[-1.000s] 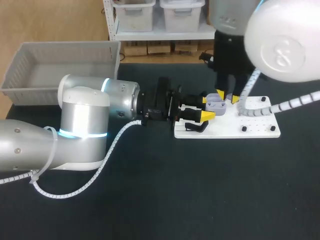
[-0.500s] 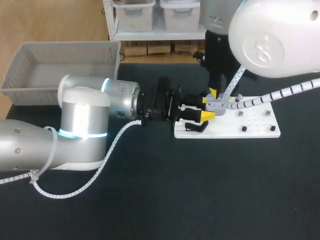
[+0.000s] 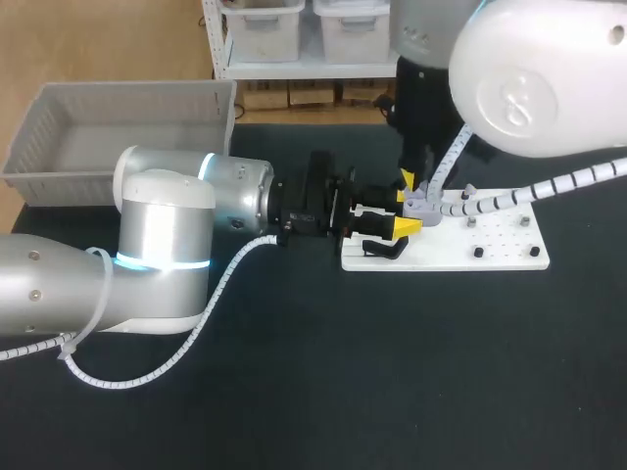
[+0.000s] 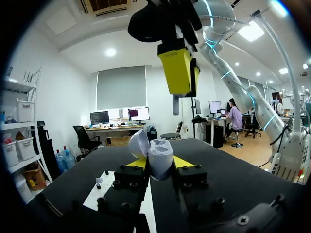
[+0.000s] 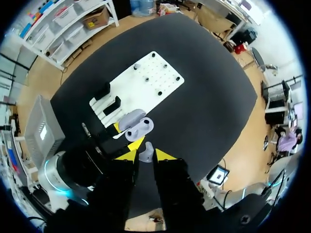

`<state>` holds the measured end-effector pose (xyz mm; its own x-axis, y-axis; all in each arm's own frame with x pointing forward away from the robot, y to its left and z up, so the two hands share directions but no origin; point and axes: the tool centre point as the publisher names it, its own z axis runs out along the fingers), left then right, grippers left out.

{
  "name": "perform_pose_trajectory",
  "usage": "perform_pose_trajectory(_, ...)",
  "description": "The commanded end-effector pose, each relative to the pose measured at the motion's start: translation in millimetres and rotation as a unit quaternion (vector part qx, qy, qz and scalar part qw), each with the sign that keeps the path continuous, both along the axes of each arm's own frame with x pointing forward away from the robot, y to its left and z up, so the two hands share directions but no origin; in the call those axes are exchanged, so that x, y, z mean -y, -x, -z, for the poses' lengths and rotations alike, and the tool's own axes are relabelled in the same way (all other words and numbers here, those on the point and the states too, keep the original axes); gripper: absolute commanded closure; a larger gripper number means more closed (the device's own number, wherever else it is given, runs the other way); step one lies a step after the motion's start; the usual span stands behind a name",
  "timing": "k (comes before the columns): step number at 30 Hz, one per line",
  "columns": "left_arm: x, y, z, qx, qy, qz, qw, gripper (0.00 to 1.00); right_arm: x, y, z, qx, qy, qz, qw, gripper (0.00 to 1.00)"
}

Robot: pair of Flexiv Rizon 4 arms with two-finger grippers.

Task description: Pick up each earbud case from the left stands, insert the matching earbuds, close the lid, and place the case in the box.

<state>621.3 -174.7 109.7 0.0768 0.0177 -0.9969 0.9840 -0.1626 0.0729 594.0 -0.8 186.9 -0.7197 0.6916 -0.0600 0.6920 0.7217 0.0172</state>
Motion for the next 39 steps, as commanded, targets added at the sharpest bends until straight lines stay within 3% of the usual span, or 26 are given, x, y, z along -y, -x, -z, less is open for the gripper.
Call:
perform_pose_trajectory(1,0.3,0.3,0.6,0.001,0.001,-0.002,1.000,1.00,0.4,0.9,6.7,0.001,-0.009,0.025,1.000,1.00)
perform_pose_trajectory(9,0.3,0.3,0.6,0.001,0.001,-0.002,1.000,1.00,-3.8,-4.8,11.2,-0.009,-0.012,0.056,0.998,1.00)
perform_pose_trajectory(20,0.3,0.3,0.6,0.001,0.001,-0.002,1.000,1.00,-5.1,-15.7,19.2,-0.026,0.005,0.048,0.999,1.00)
perform_pose_trajectory(39,0.3,0.3,0.6,0.001,0.001,-0.002,1.000,1.00,8.6,-18.8,26.1,-0.028,0.013,0.059,0.998,1.00)
